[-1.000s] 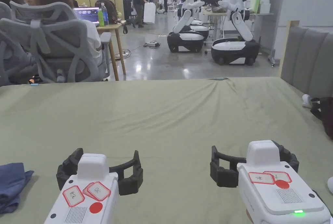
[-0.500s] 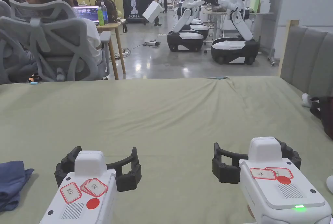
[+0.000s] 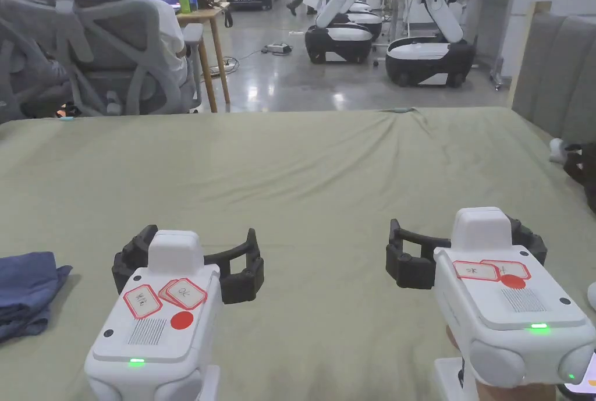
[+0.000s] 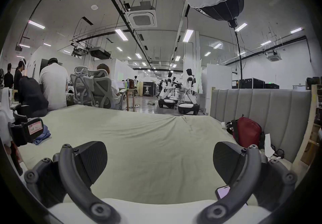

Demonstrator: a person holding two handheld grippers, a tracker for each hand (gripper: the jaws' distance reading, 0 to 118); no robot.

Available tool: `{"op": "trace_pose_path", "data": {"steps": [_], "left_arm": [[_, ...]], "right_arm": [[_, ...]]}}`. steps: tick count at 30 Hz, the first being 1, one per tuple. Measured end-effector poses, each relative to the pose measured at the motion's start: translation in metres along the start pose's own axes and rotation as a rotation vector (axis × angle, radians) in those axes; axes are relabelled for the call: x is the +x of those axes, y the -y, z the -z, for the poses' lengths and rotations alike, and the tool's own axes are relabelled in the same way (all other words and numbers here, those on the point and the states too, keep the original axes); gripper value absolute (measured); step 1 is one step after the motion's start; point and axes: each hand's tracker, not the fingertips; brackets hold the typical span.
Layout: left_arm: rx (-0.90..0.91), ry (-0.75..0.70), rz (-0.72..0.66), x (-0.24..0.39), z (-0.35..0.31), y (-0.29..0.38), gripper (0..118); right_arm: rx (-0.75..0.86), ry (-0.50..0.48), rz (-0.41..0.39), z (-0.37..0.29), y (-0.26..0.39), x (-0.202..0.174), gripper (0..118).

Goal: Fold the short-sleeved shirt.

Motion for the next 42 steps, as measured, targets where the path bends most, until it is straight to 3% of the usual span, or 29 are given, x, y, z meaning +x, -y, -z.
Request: {"op": "trace_pose_path", "data": {"steps": [37, 42], "left_arm": [[0.001, -0.023, 0.003, -0.0001, -0.0038, 0.0039, 118], [0.005, -0.021, 0.005, 0.0021, -0.0040, 0.0023, 118]], "right_arm": [[0.006, 0.032, -0.004, -0.0039, 0.0079, -0.0058, 118], [0.007, 0.013, 0.026, -0.0048, 0.0072, -0.0044, 118]]}}
